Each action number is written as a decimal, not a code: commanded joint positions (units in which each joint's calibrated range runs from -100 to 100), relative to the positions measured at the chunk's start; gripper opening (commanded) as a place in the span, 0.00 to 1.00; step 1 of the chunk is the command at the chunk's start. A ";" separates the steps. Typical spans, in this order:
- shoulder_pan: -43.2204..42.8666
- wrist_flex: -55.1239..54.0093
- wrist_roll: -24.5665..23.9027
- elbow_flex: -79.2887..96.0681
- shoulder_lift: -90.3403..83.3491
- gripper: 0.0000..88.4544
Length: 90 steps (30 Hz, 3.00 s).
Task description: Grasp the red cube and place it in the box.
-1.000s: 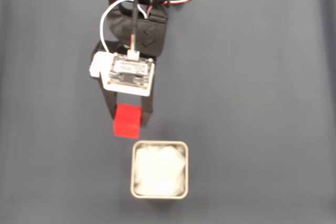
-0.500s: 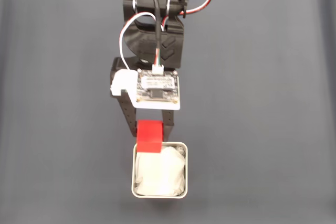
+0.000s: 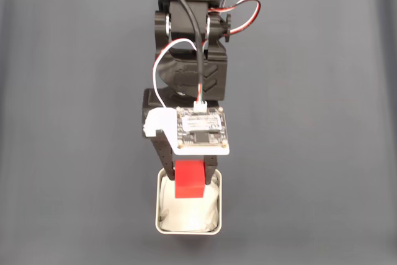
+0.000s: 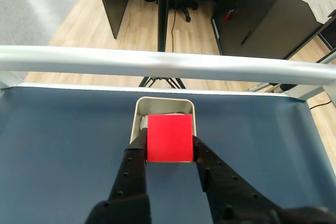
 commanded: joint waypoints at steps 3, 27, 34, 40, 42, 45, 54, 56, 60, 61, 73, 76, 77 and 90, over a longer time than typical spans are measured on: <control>-0.98 -0.68 0.24 -5.45 1.97 0.03; -1.19 -3.55 -0.24 -9.19 10.47 0.03; -1.19 -3.63 -0.83 -9.92 11.77 0.03; -1.12 -3.63 -1.37 -9.92 11.94 0.03; -1.12 -3.63 -1.51 -9.92 11.94 0.03; -1.05 -3.63 -1.66 -9.92 11.85 0.03; -0.98 -3.71 -2.25 -9.65 11.42 0.03; -0.98 -3.71 -2.49 -9.65 11.25 0.10; -0.84 -3.79 -3.08 -9.56 10.81 0.40; -0.77 -3.79 -3.03 -9.56 10.73 0.43; -0.63 -5.68 -2.20 -8.10 9.17 0.51; -0.55 -6.00 -2.20 -7.64 8.82 0.51; -0.48 -6.09 -2.20 -7.55 8.73 0.51; -0.34 -6.33 -2.20 -6.27 7.69 0.51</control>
